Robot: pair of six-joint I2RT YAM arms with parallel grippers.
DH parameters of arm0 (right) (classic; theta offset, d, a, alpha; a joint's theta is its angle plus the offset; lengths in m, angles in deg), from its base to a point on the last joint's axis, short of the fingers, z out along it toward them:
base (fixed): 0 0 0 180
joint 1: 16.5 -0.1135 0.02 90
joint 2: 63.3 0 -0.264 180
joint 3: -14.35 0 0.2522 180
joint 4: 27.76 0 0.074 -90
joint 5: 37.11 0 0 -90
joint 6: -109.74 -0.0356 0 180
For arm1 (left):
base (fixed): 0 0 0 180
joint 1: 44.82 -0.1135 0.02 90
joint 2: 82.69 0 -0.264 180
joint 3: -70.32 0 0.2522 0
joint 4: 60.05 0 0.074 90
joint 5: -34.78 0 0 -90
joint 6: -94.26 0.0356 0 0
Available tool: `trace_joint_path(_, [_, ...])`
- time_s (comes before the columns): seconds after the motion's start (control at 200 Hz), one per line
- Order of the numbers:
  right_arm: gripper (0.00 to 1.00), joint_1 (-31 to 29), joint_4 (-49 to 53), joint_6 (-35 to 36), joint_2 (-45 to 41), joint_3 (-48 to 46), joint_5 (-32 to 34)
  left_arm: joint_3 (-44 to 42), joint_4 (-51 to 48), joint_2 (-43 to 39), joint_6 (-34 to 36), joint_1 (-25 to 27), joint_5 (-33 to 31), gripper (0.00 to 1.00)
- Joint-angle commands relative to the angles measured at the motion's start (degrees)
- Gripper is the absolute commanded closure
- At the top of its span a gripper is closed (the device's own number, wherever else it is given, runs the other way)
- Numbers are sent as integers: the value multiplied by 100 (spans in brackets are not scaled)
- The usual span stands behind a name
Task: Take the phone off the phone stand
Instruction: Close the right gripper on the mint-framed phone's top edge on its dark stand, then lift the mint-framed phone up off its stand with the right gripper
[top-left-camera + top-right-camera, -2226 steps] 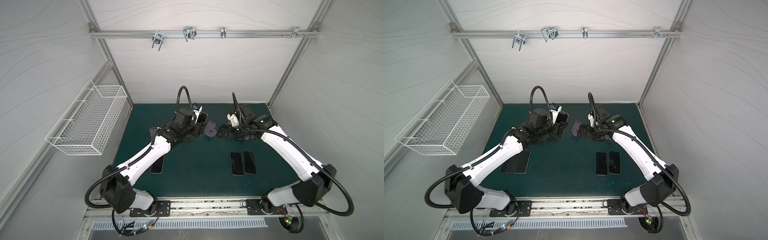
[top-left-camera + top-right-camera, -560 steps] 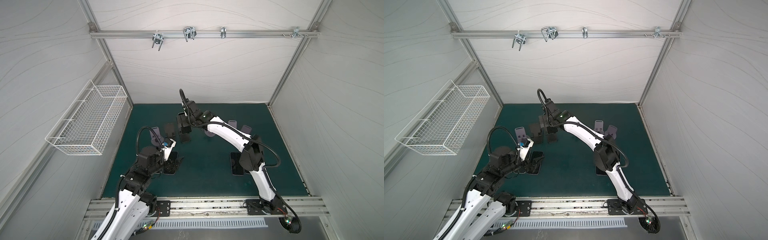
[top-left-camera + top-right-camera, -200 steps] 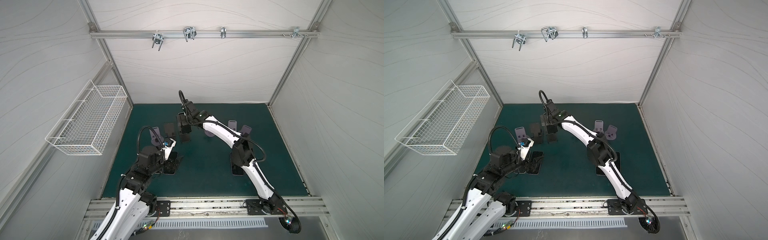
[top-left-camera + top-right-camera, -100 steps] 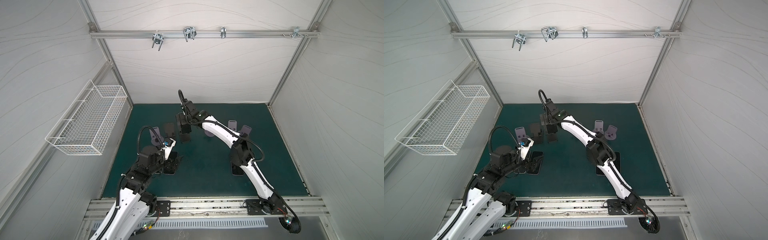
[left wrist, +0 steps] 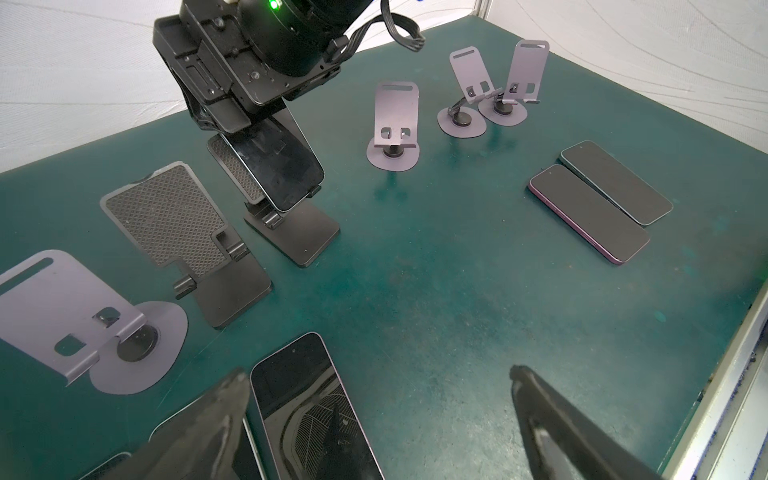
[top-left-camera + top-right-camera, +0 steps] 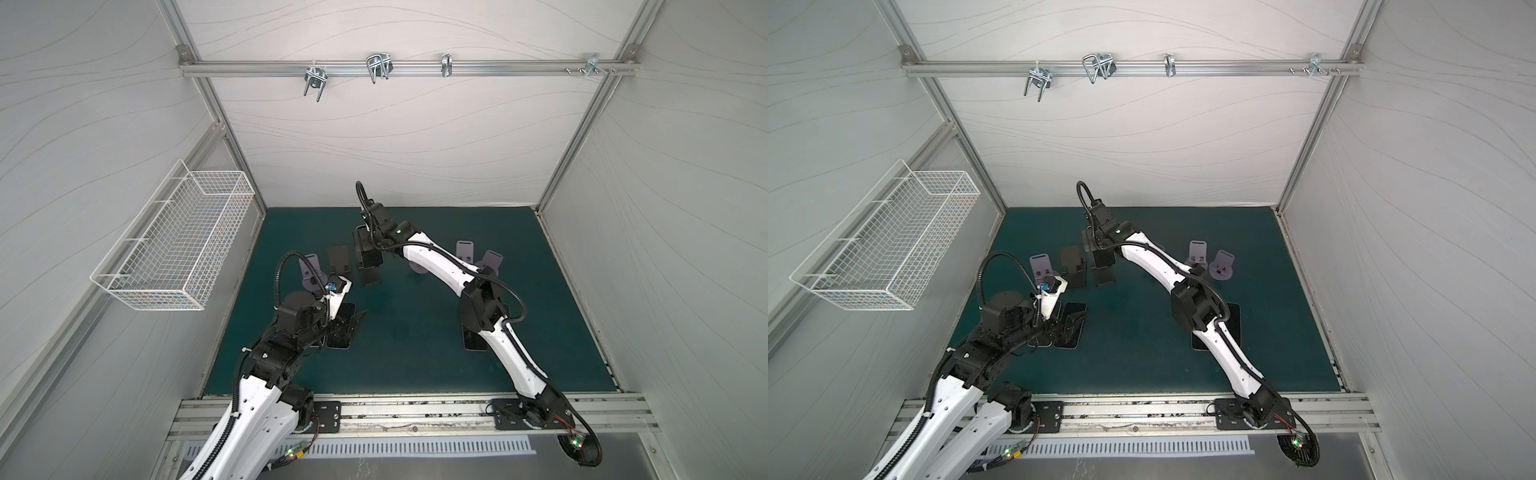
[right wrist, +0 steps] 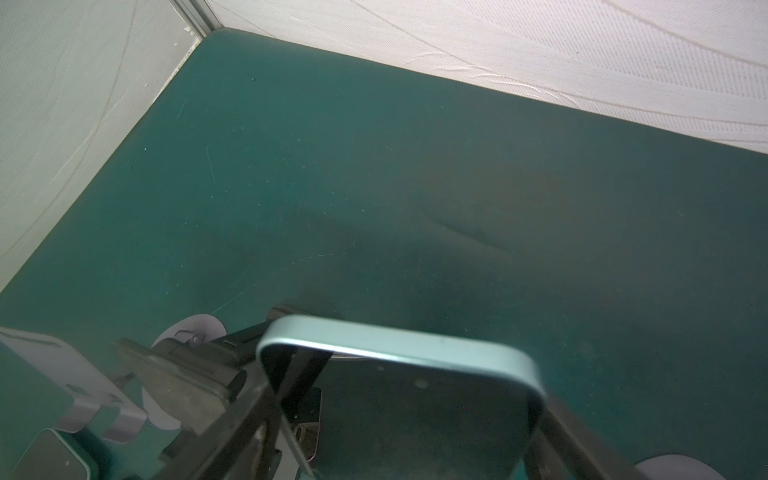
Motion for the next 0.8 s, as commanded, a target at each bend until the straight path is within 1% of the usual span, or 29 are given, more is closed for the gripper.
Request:
trace_joint_path(0.0, [14,26,79,84,-31,109,66,73,204,-68,128,-28,-47,1])
trace_joint_path(0.48, [16,26,-194,249,-482,-438,212,64,204,-104,128,-29,-92,1])
trace_joint_path(0.795, [20,26,-210,295,-581,-483,172,60,209,-129,123,-9,-127,1])
